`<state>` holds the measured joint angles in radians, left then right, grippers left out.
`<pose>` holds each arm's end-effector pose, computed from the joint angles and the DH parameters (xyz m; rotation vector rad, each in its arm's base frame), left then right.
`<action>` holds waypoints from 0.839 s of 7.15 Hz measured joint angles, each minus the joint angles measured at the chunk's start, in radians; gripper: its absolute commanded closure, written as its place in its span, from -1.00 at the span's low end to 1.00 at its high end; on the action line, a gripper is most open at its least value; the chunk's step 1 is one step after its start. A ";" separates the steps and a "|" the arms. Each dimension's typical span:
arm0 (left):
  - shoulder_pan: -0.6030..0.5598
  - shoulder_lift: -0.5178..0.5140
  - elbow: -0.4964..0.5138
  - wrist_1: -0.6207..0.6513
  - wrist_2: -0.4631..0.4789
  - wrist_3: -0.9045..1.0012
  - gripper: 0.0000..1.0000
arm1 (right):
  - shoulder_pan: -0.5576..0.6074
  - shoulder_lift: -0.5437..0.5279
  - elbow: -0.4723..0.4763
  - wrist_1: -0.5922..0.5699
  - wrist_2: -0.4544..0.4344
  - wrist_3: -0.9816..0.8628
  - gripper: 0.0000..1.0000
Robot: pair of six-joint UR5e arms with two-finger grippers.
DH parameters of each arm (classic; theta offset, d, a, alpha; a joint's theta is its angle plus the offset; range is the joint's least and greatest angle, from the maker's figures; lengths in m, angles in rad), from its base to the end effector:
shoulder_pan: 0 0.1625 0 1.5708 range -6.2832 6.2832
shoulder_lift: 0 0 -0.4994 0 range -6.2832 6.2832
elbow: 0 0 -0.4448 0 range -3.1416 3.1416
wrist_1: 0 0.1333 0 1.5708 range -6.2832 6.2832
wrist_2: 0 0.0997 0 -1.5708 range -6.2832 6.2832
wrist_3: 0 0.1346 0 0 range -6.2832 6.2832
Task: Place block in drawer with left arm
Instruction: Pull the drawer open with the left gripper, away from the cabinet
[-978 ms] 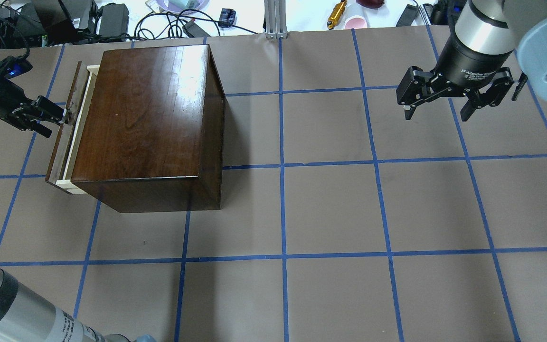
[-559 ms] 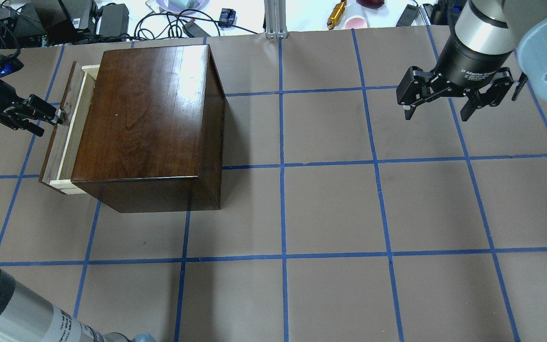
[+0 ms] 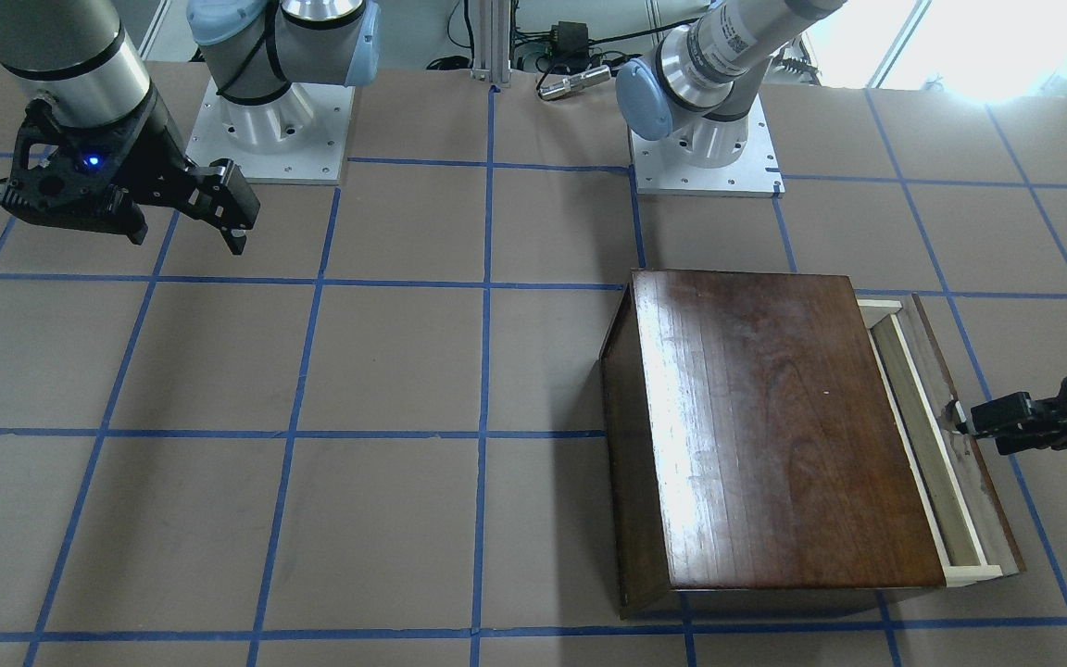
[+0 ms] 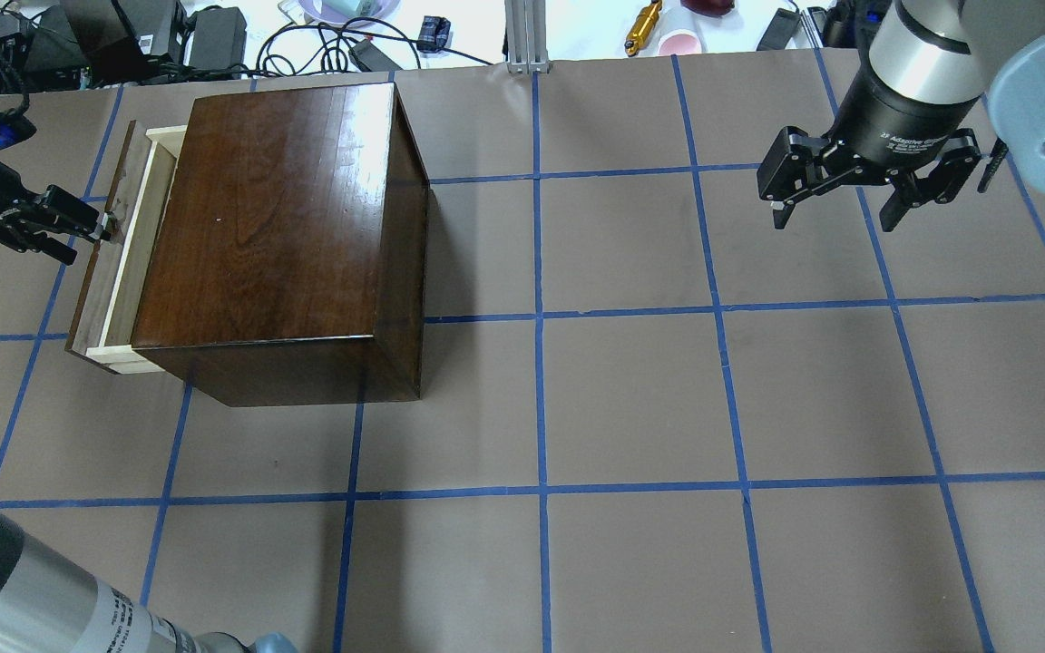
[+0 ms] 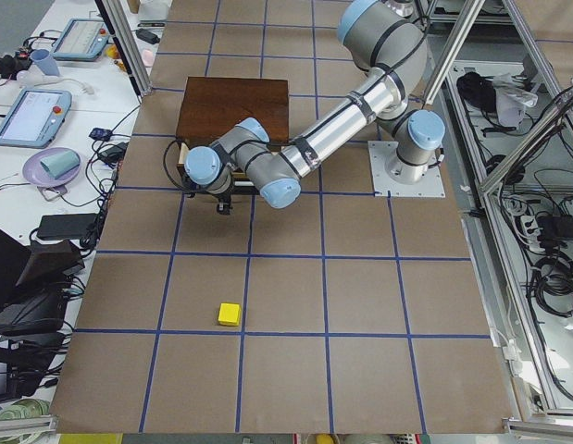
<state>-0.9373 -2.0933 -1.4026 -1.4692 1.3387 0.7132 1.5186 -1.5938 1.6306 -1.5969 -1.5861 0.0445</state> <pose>0.2999 -0.6857 0.2892 -0.0702 -2.8024 -0.0746 0.1033 -0.5374 0.5098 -0.1510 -3.1226 -0.0168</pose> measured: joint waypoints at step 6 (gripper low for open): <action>0.003 0.005 0.005 0.010 0.077 0.000 -0.66 | 0.000 0.000 0.000 0.000 0.000 0.000 -1.00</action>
<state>-0.9341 -2.0879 -1.3976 -1.4594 1.4157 0.7131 1.5187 -1.5938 1.6306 -1.5969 -1.5862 0.0445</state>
